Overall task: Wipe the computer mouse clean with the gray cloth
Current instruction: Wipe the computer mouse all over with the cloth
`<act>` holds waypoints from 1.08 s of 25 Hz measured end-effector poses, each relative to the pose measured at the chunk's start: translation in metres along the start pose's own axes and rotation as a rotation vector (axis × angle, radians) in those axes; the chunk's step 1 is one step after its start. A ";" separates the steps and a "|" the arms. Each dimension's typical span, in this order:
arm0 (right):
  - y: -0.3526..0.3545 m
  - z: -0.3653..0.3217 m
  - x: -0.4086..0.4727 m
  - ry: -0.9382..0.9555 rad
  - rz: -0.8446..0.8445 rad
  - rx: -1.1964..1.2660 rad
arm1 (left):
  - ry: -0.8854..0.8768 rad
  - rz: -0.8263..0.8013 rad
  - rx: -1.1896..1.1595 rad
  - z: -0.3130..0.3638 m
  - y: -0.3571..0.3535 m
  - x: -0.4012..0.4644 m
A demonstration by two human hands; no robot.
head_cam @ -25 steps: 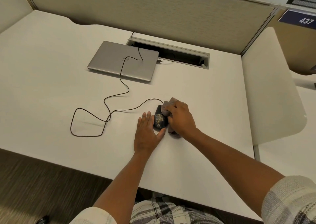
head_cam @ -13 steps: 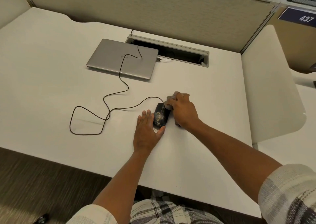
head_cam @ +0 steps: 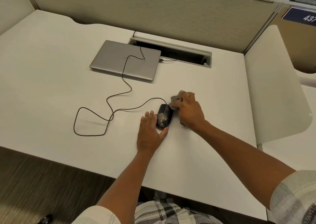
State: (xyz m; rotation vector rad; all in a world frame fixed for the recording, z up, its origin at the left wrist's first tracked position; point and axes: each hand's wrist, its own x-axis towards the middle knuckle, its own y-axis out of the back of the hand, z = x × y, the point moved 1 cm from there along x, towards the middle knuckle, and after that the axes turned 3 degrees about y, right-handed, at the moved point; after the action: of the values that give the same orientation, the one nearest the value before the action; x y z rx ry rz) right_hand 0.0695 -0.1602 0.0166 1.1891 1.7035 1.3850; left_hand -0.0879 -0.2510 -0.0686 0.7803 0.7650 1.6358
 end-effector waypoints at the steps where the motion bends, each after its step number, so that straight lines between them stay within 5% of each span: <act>1: -0.001 0.000 0.008 0.004 -0.032 -0.060 | 0.001 -0.001 0.000 0.000 0.000 0.000; 13: 0.002 -0.019 0.036 0.301 -0.238 -0.099 | 0.001 0.004 0.011 0.000 -0.001 -0.001; 27: 0.005 -0.029 0.034 0.255 -0.236 -0.131 | 0.016 0.021 0.023 0.001 -0.001 0.000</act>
State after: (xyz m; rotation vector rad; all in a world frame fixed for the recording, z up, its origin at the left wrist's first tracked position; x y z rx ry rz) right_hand 0.0316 -0.1400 0.0312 0.7376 1.8262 1.5216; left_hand -0.0860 -0.2511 -0.0690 0.7941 0.7904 1.6564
